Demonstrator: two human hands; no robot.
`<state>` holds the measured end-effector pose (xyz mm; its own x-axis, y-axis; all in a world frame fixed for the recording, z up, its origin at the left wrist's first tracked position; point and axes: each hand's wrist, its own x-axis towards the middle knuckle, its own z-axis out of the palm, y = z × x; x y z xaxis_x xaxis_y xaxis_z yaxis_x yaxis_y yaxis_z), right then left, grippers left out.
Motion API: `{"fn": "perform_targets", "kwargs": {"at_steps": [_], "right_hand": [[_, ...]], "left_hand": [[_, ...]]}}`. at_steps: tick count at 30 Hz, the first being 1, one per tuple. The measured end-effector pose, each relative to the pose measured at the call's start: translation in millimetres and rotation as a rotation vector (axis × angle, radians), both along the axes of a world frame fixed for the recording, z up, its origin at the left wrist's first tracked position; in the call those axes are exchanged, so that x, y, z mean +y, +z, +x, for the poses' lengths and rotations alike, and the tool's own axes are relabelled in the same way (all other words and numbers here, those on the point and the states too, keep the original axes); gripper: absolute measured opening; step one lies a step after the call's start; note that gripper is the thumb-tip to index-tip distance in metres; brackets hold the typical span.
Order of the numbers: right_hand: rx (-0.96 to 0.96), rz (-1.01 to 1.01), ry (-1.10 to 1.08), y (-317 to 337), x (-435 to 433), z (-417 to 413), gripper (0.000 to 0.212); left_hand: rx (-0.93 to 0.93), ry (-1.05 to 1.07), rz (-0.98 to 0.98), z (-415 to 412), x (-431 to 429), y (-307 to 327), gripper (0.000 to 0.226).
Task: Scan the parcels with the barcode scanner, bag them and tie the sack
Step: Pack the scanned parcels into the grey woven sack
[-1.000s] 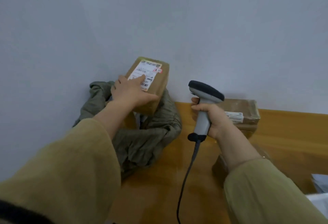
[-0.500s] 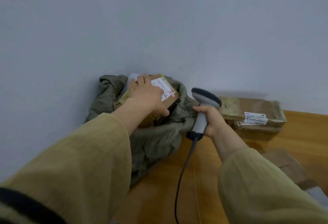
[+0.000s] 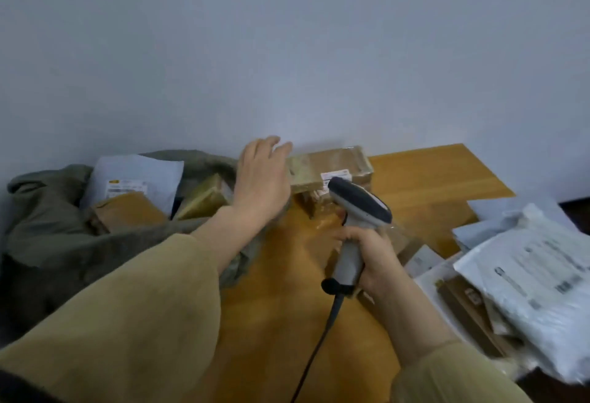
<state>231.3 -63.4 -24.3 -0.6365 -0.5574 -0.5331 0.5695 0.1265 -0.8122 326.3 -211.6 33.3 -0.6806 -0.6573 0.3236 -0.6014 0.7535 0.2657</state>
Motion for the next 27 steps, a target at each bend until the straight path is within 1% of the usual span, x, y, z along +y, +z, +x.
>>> {"fn": "perform_targets", "kwargs": {"at_steps": [1, 2, 3, 4, 5, 6, 8, 9, 11, 13, 15, 17, 19, 22, 24, 27], "right_hand": [[-0.009, 0.022, -0.052, -7.2, 14.4, -2.6, 0.043], [-0.007, 0.040, -0.095, -13.8, 27.8, -4.8, 0.043], [-0.001, 0.054, -0.123, -18.5, 40.4, -6.5, 0.044], [0.004, 0.068, -0.145, -24.3, 51.4, -9.6, 0.045], [0.007, 0.081, -0.155, -28.4, 61.5, -12.8, 0.046], [0.003, 0.097, -0.160, -33.1, 69.8, -16.8, 0.048], [-0.006, 0.123, -0.156, -41.2, 82.6, -25.7, 0.051], [-0.007, 0.130, -0.153, -45.3, 86.9, -30.7, 0.053], [-0.016, 0.136, -0.149, -51.3, 90.8, -40.2, 0.054], [-0.036, 0.137, -0.158, -54.6, 90.1, -49.3, 0.055], [-0.036, 0.134, -0.161, -53.1, 85.1, -57.2, 0.057], [-0.012, 0.103, -0.167, -46.3, 75.1, -64.7, 0.054], [-0.003, 0.016, -0.146, -31.8, 58.1, -68.7, 0.051], [0.017, -0.118, -0.037, -6.1, 21.2, -66.5, 0.050], [0.017, -0.157, 0.074, 7.7, -6.3, -58.3, 0.046], [0.041, -0.146, 0.217, 18.5, -45.9, -38.4, 0.037]], "left_hand": [[0.057, -0.093, 0.021, -15.4, 19.0, -6.1, 0.048], [0.053, -0.172, 0.060, -31.1, 36.5, -14.9, 0.049], [-0.006, -0.219, 0.129, -45.9, 50.9, -26.9, 0.051], [-0.093, -0.222, 0.237, -59.8, 62.4, -41.1, 0.055], [-0.201, -0.191, 0.361, -72.6, 70.3, -55.9, 0.065], [-0.322, -0.151, 0.472, -83.5, 76.1, -70.3, 0.079], [-0.563, -0.101, 0.595, -99.2, 84.5, -95.1, 0.109], [-0.636, -0.083, 0.622, -104.2, 87.7, -105.3, 0.120], [-0.658, -0.035, 0.672, -108.5, 90.1, -120.1, 0.129], [-0.608, 0.013, 0.701, -109.0, 90.7, -124.6, 0.130], [-0.543, 0.045, 0.662, -106.8, 87.3, -116.3, 0.128], [-0.406, 0.075, 0.645, -103.3, 75.3, -90.9, 0.120], [-0.241, 0.105, 0.635, -94.9, 55.8, -55.0, 0.115], [-0.088, 0.164, 0.496, -67.4, 18.6, -1.1, 0.109], [-0.095, 0.225, 0.338, -36.5, -5.8, 27.6, 0.105], [-0.246, 0.328, 0.055, 21.2, -32.5, 52.9, 0.100]]}}
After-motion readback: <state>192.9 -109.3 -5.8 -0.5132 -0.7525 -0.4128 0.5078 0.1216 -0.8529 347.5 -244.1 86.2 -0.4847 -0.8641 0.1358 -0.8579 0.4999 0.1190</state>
